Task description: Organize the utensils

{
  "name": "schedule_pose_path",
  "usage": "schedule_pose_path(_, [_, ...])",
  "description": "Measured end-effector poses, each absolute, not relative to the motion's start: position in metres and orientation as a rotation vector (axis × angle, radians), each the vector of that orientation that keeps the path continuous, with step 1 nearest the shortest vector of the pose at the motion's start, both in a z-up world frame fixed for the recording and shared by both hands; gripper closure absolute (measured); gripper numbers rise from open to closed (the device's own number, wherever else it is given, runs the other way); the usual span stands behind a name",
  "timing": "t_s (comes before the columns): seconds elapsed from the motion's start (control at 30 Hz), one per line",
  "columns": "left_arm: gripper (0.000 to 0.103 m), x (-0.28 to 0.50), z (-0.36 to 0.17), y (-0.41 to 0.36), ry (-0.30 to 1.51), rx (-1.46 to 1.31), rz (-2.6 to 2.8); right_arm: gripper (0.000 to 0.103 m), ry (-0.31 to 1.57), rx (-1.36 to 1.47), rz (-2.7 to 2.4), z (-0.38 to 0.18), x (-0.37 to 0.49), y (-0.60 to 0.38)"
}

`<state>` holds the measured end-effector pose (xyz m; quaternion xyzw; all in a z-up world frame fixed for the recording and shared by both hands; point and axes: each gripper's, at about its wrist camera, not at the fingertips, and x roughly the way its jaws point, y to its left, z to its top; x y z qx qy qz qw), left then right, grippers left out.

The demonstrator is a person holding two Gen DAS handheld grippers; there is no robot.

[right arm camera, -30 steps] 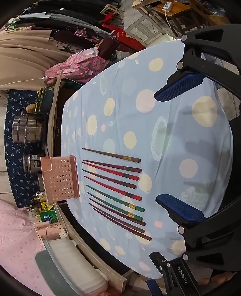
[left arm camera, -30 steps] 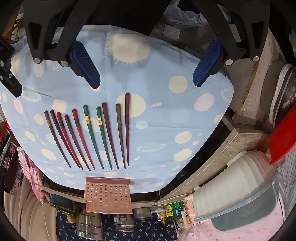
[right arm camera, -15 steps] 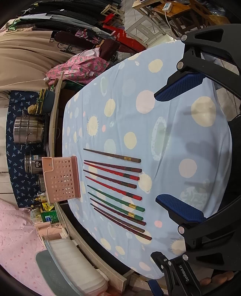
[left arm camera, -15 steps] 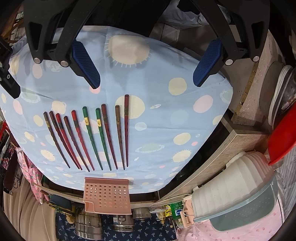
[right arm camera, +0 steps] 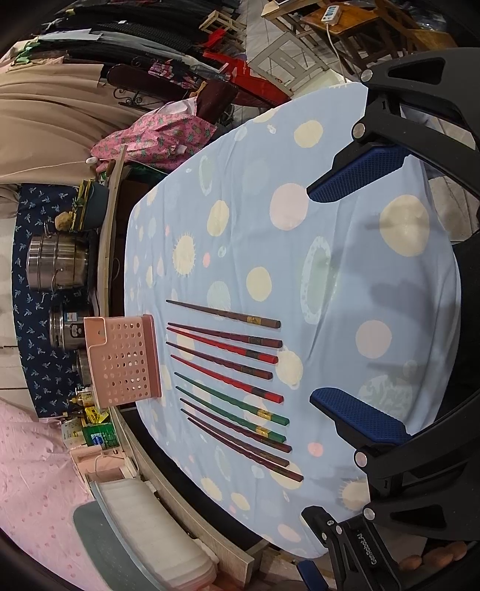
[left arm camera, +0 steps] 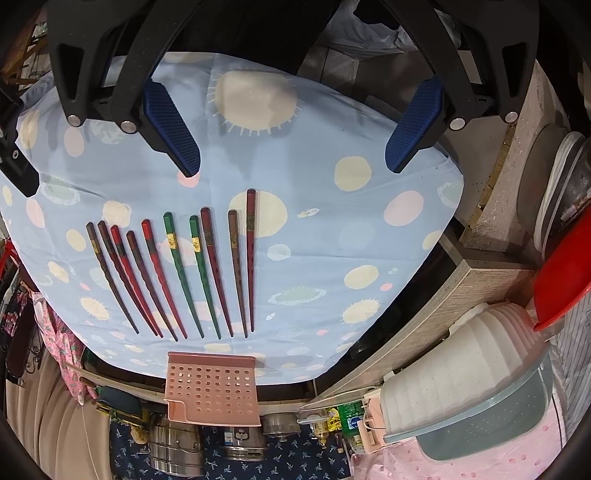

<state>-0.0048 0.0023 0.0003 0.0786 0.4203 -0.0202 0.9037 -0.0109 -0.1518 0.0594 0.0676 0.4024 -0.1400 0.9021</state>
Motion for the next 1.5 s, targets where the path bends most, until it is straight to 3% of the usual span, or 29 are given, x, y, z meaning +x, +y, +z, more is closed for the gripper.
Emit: schedule_pose_path(1.5, [0.007,-0.0039,0.009,0.0004,0.833,0.17,-0.029,0.007,0.832,0.145,-0.293,0.0607,-0.0123,-0.1566])
